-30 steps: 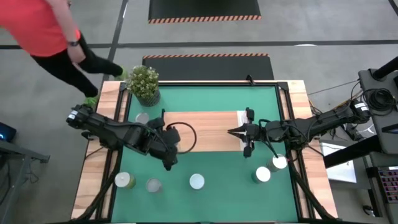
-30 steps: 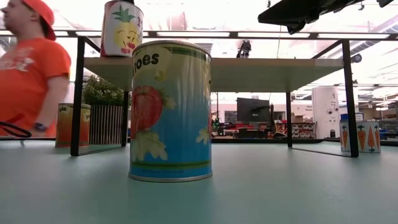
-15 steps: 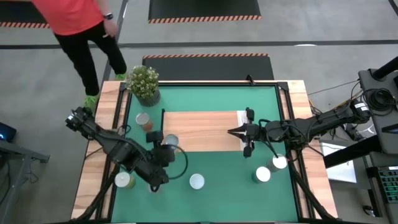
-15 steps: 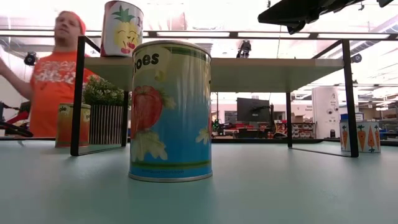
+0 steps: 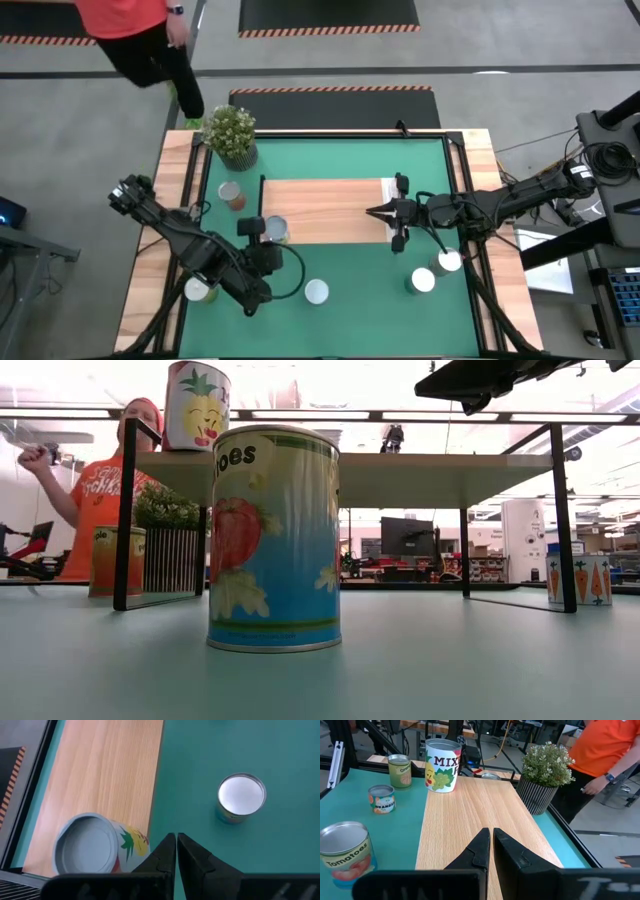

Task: Pick and place cans onto a shelf
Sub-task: Put the canned of mixed fruits on the shelf

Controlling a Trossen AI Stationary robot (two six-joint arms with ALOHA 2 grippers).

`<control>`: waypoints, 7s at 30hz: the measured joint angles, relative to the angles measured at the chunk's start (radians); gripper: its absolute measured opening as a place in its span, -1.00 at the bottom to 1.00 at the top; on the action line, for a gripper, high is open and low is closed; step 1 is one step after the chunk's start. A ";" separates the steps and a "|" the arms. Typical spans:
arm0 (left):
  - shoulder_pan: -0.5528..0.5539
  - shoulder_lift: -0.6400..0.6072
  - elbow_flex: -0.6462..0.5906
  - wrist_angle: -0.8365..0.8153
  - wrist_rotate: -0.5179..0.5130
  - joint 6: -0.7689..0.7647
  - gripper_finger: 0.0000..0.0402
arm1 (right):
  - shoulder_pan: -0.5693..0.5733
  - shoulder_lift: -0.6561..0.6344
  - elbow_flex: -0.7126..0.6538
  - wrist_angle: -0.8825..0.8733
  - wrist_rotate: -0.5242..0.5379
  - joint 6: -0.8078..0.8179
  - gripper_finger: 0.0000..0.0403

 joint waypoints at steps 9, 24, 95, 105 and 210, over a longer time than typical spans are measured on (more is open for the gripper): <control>0.000 0.000 -0.034 0.000 0.000 -0.014 -1.00 | 0.000 0.000 0.000 0.000 0.000 -0.002 -0.94; 0.001 0.000 -0.130 0.000 0.000 -0.049 -1.00 | 0.000 0.000 0.000 0.000 0.000 -0.003 -0.94; 0.001 -0.003 -0.137 -0.194 -0.221 -0.147 -1.00 | 0.000 0.000 0.000 -0.001 0.000 -0.003 -0.94; -0.009 -0.003 -0.080 -0.162 -0.218 -0.095 -1.00 | 0.000 0.000 0.000 -0.001 0.000 -0.003 -0.94; 0.063 0.004 -0.142 0.031 -0.289 0.075 -1.00 | 0.000 0.000 0.000 0.000 0.000 -0.001 -0.94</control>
